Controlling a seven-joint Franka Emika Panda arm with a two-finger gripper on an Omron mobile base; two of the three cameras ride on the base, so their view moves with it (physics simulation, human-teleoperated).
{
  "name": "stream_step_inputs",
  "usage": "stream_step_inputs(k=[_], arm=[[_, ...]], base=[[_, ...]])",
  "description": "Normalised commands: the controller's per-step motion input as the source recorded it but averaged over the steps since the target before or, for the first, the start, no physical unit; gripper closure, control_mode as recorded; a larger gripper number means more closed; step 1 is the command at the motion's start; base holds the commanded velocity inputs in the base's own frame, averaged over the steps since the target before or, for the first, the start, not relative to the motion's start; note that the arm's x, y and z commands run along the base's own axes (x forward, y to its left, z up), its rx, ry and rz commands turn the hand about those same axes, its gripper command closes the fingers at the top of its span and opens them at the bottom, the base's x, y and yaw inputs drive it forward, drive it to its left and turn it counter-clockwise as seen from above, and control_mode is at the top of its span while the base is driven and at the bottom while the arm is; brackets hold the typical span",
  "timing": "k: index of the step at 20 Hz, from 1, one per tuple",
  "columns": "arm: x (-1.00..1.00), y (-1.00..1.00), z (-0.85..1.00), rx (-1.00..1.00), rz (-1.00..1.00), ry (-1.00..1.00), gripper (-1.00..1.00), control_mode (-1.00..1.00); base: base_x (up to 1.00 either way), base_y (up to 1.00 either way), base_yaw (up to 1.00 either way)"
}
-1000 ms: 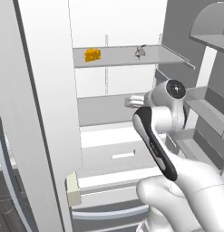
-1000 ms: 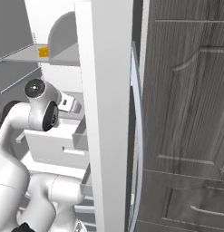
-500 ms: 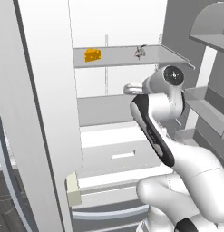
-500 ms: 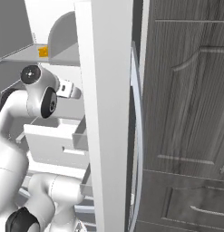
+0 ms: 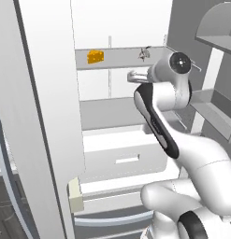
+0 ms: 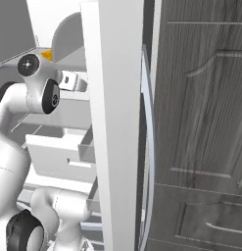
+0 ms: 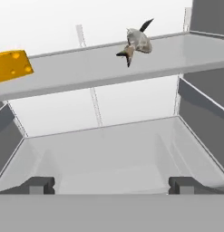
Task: Take the cheese, fish, and potato from the fridge and place them on the plate on the dining counter to create an appetizer plate.
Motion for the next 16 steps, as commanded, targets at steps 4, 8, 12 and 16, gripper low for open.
stream_step_inputs(k=[4,8,12,16], arm=[[0.19,0.00,0.33,0.00,-0.05,-0.03,-1.00,-1.00],[0.39,-0.03,0.33,0.00,-0.05,0.00,-1.00,-1.00],[0.43,-0.04,0.30,0.00,-0.05,0.00,-1.00,-1.00],[0.38,-0.01,0.25,0.00,-0.05,0.00,-1.00,-1.00]], base=[[0.00,0.00,0.00],[0.00,0.00,0.00],[0.00,0.00,0.00],[0.00,0.00,0.00]])
